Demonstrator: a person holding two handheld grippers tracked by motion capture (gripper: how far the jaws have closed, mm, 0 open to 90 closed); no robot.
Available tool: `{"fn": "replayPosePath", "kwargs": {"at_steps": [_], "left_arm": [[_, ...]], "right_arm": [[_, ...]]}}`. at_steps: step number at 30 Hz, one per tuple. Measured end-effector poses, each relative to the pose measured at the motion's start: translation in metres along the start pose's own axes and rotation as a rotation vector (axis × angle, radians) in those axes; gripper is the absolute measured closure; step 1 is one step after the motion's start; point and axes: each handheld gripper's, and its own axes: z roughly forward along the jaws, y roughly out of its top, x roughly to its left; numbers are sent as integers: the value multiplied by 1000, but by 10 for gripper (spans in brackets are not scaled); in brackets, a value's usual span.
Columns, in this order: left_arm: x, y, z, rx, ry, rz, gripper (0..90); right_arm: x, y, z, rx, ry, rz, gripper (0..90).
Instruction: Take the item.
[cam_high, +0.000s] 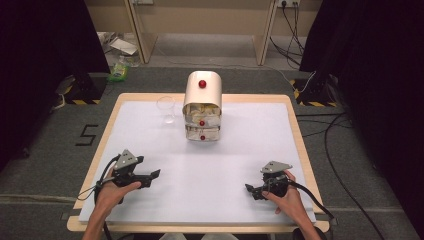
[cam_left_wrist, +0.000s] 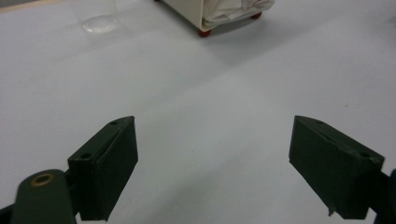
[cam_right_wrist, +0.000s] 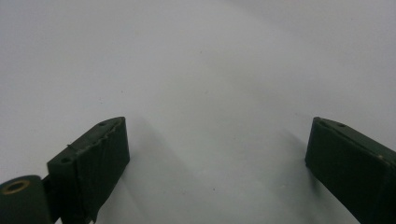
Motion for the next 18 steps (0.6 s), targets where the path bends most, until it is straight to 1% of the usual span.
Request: {"fn": "replayPosePath", "kwargs": {"at_steps": [1, 2, 3, 4, 5, 10, 12, 14, 15, 16, 18], "left_arm": [[0, 0, 0, 0, 0, 0, 152], [-2, 4, 1, -13, -6, 14, 152], [-3, 7, 2, -17, -14, 16, 153], [-6, 13, 4, -30, -34, 25, 154], [-6, 13, 4, -30, -34, 25, 154], [-11, 31, 10, -61, -63, 51, 159], [-13, 38, 13, -84, -86, 47, 163], [-18, 49, 17, -106, -126, 43, 162], [-18, 49, 17, -106, -126, 43, 161], [-19, 53, 18, -112, -133, 44, 161], [-23, 60, 21, -120, -136, 59, 161]], "right_arm": [[0, 0, 0, 0, 0, 0, 70], [0, 0, 0, 0, 0, -1, 70], [0, 0, 0, 1, 0, 1, 70], [0, 0, 0, 0, 0, 0, 70], [0, 0, 0, 0, 0, 0, 70], [0, 0, 0, 0, 0, 0, 69], [0, 0, 0, 0, 0, -1, 69], [0, 0, 0, 1, 0, 0, 69], [0, 0, 0, 1, 0, 0, 69], [0, 0, 0, 1, 0, 0, 69], [0, 0, 0, 1, -1, 0, 69]]}}
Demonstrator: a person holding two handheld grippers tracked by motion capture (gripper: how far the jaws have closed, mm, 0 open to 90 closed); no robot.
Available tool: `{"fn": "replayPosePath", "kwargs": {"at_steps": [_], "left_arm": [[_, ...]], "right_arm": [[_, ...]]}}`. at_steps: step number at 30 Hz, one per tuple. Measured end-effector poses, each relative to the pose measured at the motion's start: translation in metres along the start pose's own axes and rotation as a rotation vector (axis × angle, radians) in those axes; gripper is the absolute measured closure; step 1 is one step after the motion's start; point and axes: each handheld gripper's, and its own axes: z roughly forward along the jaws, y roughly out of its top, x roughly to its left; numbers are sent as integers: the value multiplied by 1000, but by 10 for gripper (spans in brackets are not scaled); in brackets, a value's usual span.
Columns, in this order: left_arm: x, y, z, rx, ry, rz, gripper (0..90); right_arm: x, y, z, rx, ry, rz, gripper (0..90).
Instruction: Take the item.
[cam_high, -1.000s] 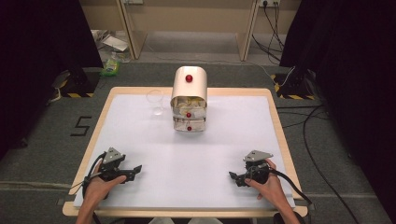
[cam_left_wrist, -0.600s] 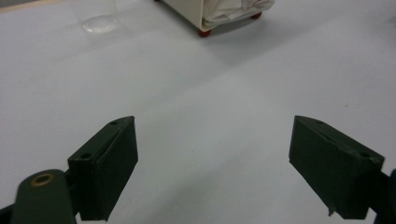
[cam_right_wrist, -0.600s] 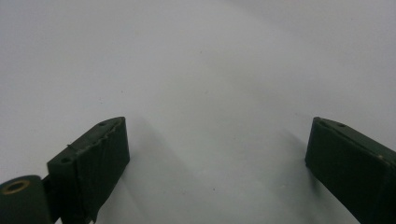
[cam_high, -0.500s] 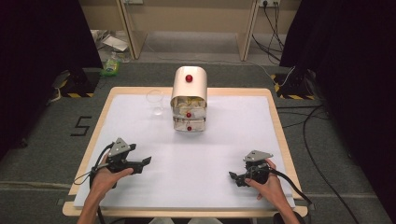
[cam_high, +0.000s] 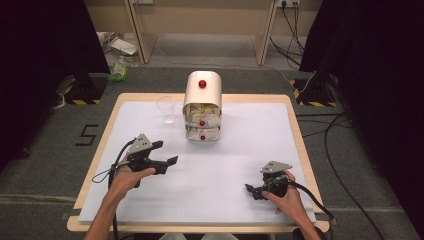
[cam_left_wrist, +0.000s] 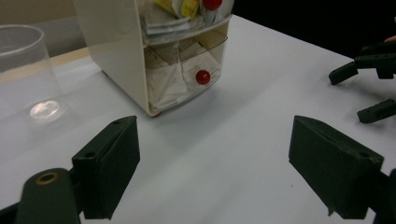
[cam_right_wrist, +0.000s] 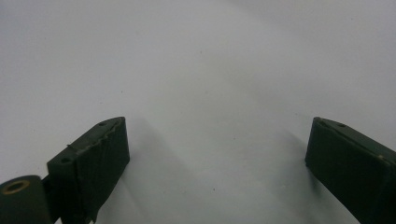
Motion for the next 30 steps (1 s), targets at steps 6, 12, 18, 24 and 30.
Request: {"fn": "replayPosePath", "kwargs": {"at_steps": [6, 12, 18, 24, 30], "left_arm": [[-5, 17, 15, 0, -11, 45, 163], [-6, 29, 29, -31, -22, 49, 164], [-9, 40, 38, -36, -36, 61, 164], [-10, 50, 44, -53, -43, 68, 165], [-9, 61, 49, -63, -41, 79, 167]], "right_arm": [[0, 0, 0, 0, 0, 0, 69], [0, 0, 0, 0, 0, 0, 69], [0, 0, 0, 0, 0, -1, 69], [0, 0, 0, 0, 0, -1, 69], [0, 0, 0, 0, 0, 0, 68]]}}
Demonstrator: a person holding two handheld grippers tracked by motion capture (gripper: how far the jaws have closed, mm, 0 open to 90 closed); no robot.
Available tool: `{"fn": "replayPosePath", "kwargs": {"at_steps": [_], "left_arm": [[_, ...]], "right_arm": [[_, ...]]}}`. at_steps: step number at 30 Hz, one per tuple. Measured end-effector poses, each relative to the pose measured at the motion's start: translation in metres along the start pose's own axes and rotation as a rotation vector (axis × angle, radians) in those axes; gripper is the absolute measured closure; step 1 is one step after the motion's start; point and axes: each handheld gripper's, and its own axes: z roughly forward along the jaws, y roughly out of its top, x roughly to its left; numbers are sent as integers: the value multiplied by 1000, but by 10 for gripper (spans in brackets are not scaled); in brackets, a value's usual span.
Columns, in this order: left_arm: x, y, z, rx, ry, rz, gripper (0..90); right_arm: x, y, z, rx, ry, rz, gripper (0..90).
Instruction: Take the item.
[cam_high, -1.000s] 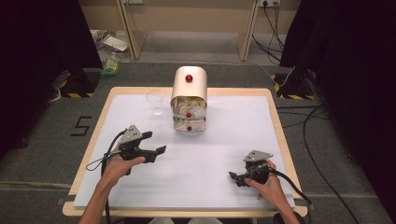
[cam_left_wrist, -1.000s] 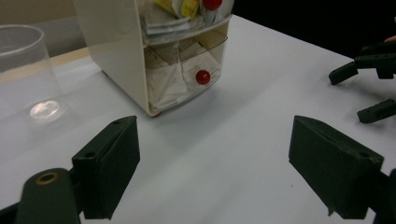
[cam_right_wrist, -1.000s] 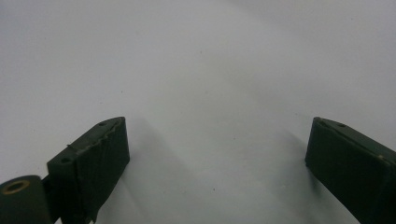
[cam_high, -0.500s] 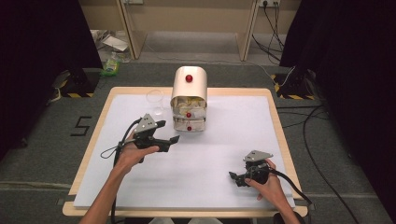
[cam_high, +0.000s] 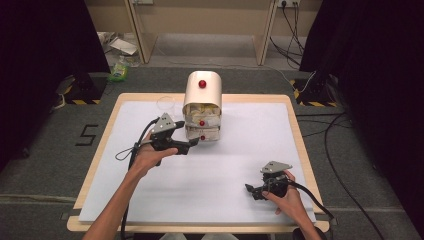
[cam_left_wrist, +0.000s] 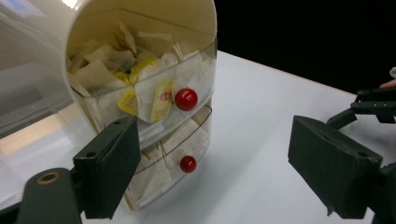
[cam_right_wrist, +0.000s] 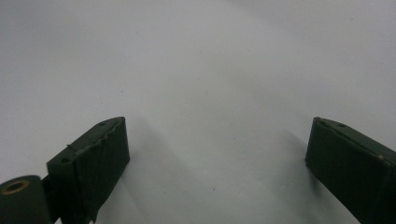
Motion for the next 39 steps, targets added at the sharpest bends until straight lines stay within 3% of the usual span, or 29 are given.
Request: {"fn": "replayPosePath", "kwargs": {"at_steps": [12, 17, 22, 26, 39], "left_arm": [[-1, 21, 19, 11, 8, 49, 169], [0, 26, 24, -3, 21, 55, 170], [4, 28, 31, 21, 15, 57, 167], [8, 28, 34, 31, 10, 39, 164], [4, 29, 27, 53, -19, 53, 168]], "right_arm": [[0, 0, 0, -1, 0, -1, 68], [0, 0, 0, -1, 0, -1, 67], [0, 0, 0, -1, 1, -3, 67], [0, 0, 0, -1, 0, 0, 67], [0, 0, 0, -1, 1, -1, 67]]}}
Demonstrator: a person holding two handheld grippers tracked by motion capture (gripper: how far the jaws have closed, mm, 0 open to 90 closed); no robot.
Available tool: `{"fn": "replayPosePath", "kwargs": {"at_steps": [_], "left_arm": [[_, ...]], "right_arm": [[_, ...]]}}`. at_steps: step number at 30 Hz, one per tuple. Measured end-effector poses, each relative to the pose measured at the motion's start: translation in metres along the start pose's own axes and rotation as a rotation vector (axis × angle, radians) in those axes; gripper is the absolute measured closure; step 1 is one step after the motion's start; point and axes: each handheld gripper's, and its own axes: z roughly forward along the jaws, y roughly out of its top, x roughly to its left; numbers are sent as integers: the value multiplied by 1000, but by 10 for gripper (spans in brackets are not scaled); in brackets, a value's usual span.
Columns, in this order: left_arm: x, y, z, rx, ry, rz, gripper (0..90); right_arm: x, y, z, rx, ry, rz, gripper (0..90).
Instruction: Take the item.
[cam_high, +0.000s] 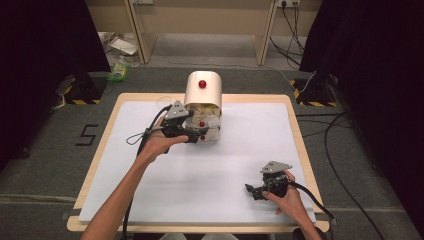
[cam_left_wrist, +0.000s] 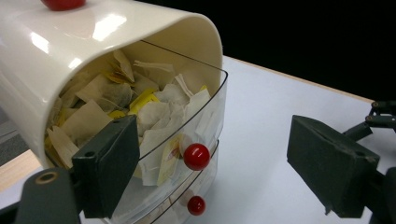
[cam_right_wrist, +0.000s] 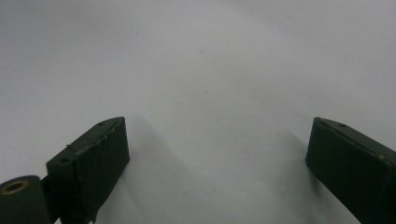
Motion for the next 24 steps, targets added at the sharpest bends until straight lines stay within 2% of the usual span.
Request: {"fn": "replayPosePath", "kwargs": {"at_steps": [6, 16, 24], "left_arm": [[-9, -2, -7, 23, -24, 15, 168], [-24, -4, -13, 57, -18, 43, 171], [-28, -10, -18, 38, -26, 35, 184]], "right_arm": [[0, 0, 0, 1, 0, 1, 66], [0, 0, 0, 0, 0, 0, 66], [0, 0, 0, 1, 0, -1, 66]]}}
